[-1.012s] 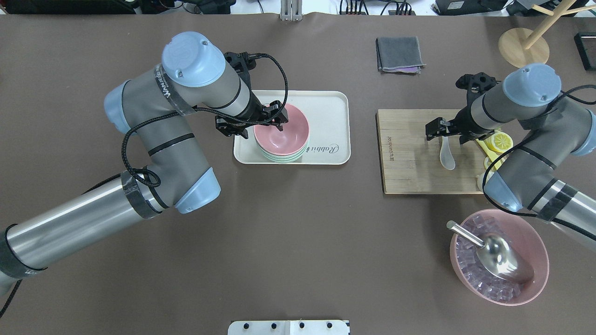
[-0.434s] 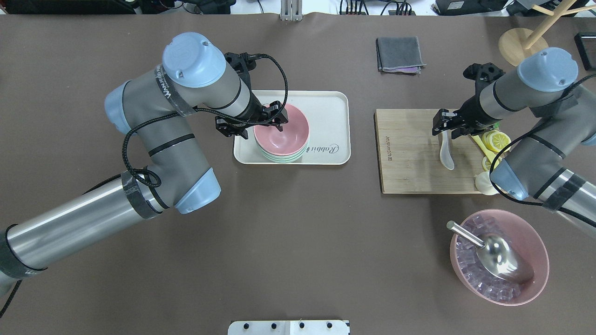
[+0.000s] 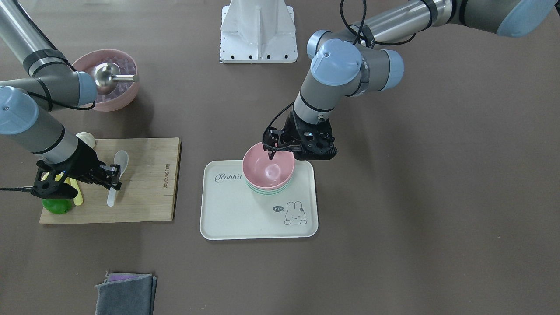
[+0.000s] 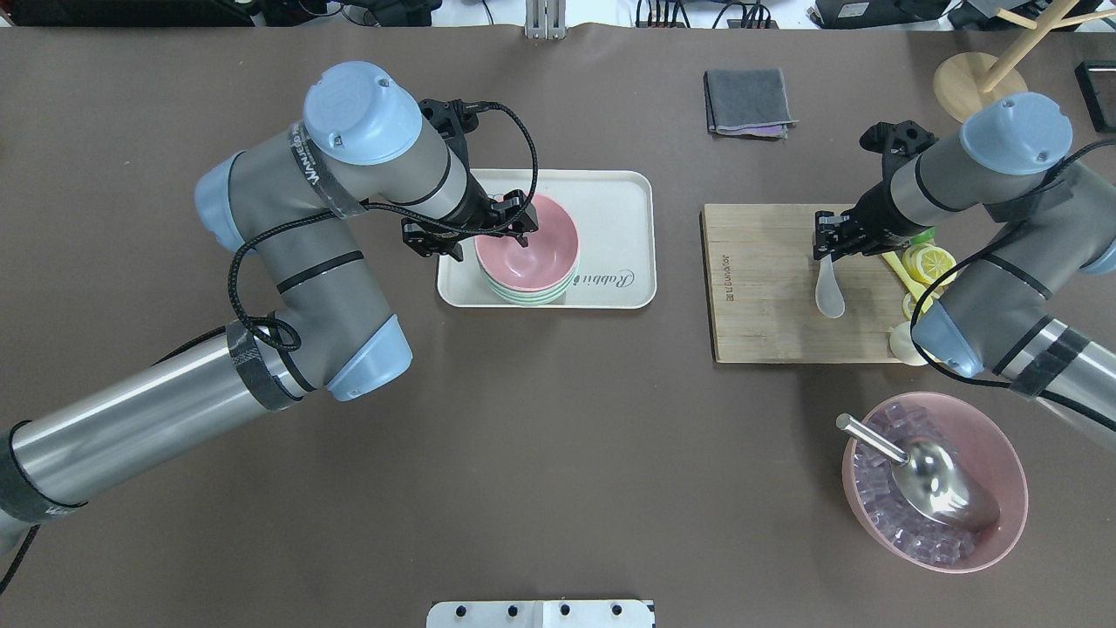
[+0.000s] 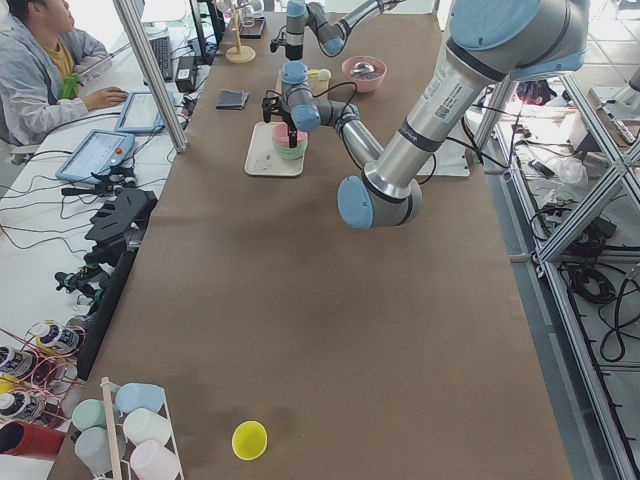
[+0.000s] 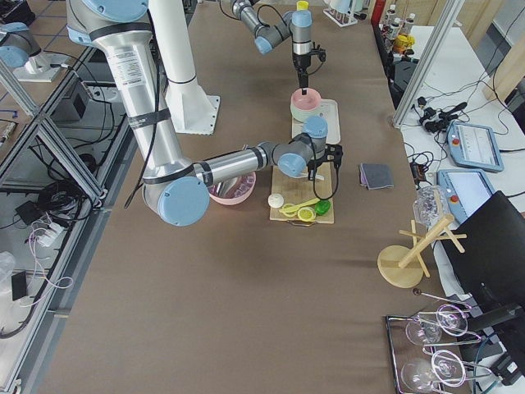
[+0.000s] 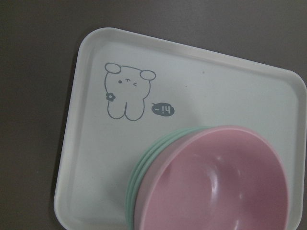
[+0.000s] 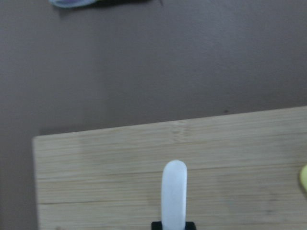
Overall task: Stack pink bowl on green and place spoon
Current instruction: 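Carry the white spoon into the pink bowl while the left gripper withdraws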
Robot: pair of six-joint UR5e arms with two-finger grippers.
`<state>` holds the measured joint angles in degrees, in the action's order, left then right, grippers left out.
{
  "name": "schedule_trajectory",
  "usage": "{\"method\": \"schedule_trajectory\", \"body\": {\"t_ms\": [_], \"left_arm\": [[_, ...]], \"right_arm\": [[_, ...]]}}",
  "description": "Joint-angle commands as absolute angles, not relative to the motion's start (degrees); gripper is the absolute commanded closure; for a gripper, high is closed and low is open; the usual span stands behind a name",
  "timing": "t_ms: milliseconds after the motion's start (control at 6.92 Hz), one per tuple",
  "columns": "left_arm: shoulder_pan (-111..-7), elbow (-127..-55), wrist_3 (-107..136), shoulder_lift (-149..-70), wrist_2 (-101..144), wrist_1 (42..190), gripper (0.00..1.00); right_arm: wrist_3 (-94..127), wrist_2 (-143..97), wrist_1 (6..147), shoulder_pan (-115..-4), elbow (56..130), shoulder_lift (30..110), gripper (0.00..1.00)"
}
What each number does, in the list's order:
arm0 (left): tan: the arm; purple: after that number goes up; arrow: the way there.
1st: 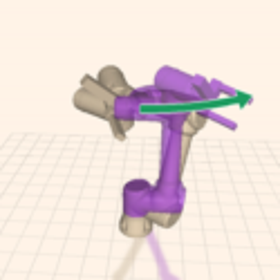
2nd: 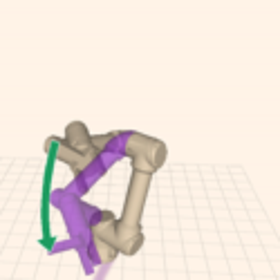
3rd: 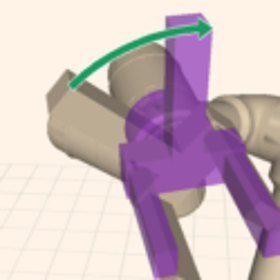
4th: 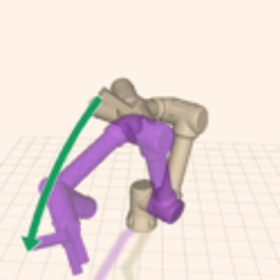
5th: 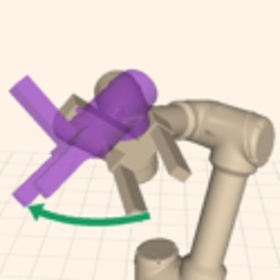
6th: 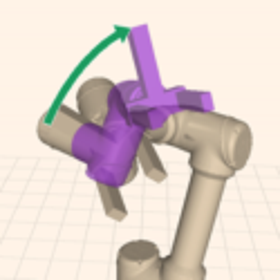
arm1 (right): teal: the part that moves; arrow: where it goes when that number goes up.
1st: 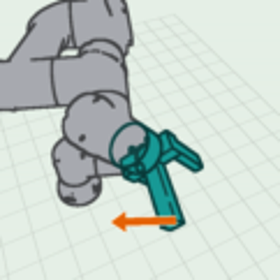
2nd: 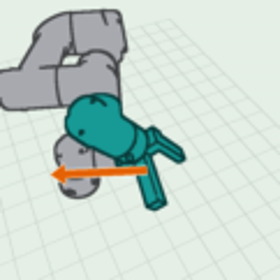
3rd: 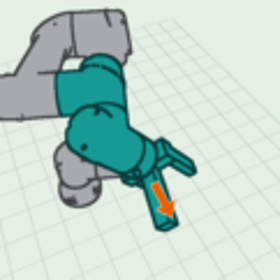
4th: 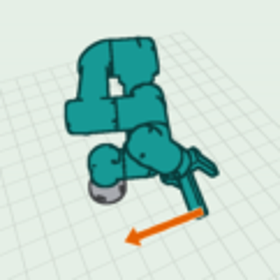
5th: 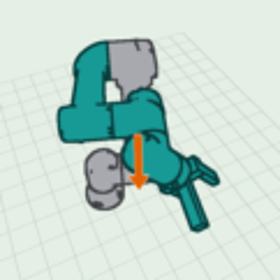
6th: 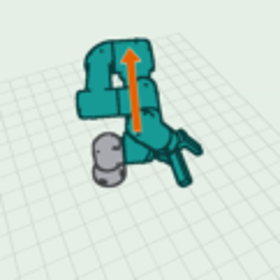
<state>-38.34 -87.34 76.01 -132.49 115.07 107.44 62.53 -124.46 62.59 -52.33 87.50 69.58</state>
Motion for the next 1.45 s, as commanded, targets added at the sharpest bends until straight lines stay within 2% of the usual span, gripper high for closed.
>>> {"method": "schedule_trajectory", "body": {"t_ms": [0,145,434,578,723,867,1012,1157,1301], "left_arm": [[-38.8,-100.3,71.9,-120.7,115.7,107.3,0.16],[-39.5,-104.0,65.4,-115.7,115.7,107.3,0.16],[-40.7,-103.9,64.3,-114.3,115.7,107.5,0.16],[-40.8,-104.0,64.3,-114.3,115.7,107.5,0.16],[-40.8,-104.1,64.4,-114.3,115.7,107.5,0.15],[-40.8,-104.1,64.4,-114.2,115.6,107.5,0.15],[-41.0,-104.2,64.4,-114.2,115.6,107.5,0.15],[-42.2,-104.1,63.1,-113.6,115.8,107.3,0.15],[-44.3,-104.1,56.4,-111.1,115.9,107.0,0.15]], "right_arm": [[72.6,-122.7,79.1,-50.1,93.8,57.0,1.00],[78.7,-117.5,79.8,-45.4,93.3,51.9,1.00],[87.9,-113.2,80.0,-40.5,84.0,39.0,1.00],[89.8,-110.1,79.5,-39.0,81.0,36.6,1.00],[89.8,-109.8,79.5,-38.9,80.6,36.8,0.86],[89.4,-108.9,79.5,-38.4,80.8,37.5,0.01],[89.1,-108.6,79.5,-38.5,84.6,40.1,0.00],[86.1,-109.8,79.7,-40.5,91.9,47.6,0.00],[75.5,-115.3,80.1,-46.9,96.1,55.1,0.00]]}}
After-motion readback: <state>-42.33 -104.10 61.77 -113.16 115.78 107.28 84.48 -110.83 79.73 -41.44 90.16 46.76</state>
